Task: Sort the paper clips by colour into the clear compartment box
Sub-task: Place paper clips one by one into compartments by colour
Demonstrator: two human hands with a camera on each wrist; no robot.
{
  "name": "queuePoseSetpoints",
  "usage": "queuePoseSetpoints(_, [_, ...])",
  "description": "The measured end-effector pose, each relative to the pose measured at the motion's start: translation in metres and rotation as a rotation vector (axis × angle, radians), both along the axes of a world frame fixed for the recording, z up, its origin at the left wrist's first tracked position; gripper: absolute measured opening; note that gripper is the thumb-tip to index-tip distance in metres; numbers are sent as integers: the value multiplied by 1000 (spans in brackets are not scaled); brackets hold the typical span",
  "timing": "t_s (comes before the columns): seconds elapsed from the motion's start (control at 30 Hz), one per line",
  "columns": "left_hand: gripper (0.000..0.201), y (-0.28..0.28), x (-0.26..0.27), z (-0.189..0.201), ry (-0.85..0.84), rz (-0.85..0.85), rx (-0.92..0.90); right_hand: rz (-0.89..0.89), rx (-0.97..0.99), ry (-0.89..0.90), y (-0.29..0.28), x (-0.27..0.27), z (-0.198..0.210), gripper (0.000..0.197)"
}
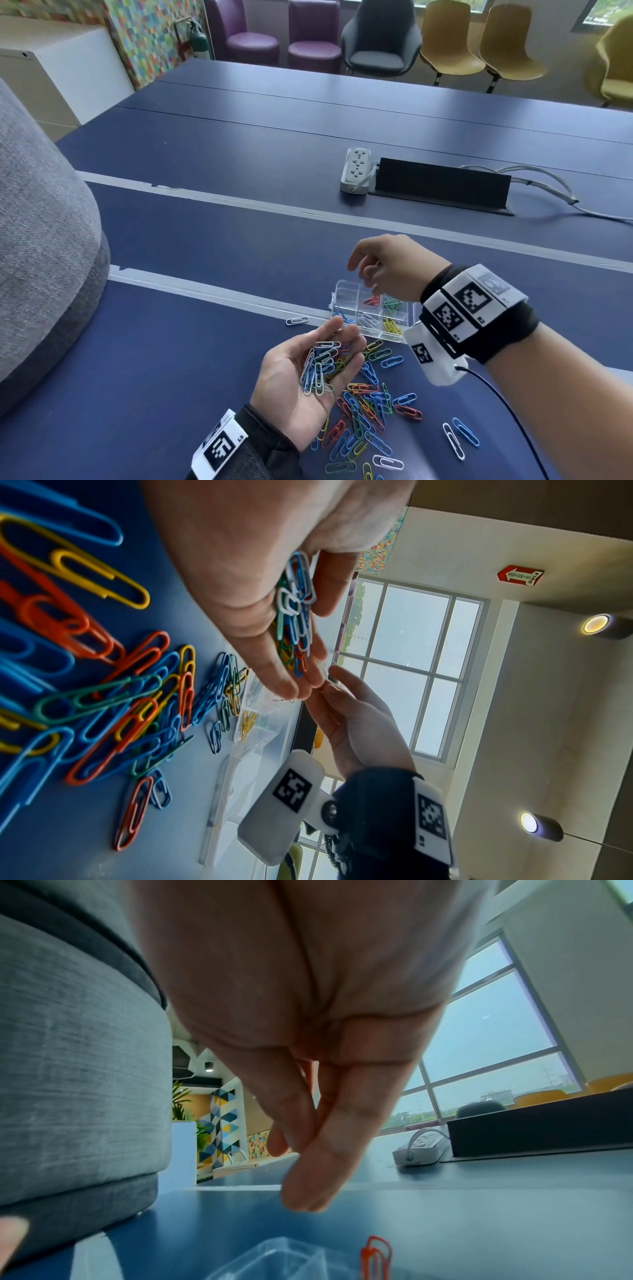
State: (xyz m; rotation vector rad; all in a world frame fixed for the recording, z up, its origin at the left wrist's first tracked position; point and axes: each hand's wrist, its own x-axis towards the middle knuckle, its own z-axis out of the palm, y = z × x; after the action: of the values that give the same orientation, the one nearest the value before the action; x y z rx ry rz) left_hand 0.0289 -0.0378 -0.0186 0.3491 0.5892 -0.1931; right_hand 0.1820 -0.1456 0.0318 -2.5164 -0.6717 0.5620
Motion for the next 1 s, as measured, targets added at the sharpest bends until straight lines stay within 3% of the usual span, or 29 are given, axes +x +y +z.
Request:
queuePoseSetpoints(0.07, [34, 0, -1, 0, -2, -4, -1, -29, 2, -34, -5, 5, 2, 39])
queuePoseSetpoints(0.33, [33, -3, 0, 1, 5, -16, 1, 10, -301, -137, -14, 9, -15, 34])
queuePoseSetpoints(0.53, [34, -1, -1, 2, 7, -20, 3, -5, -269, -94, -11, 11, -26, 23])
queuePoseSetpoints(0.8, [34, -3, 0, 2, 5, -18, 11, 44, -226, -31, -6, 10, -22, 32])
queuePoseSetpoints(1.0, [35, -3, 0, 3, -1, -18, 13, 33, -154, -165, -3, 11, -25, 23])
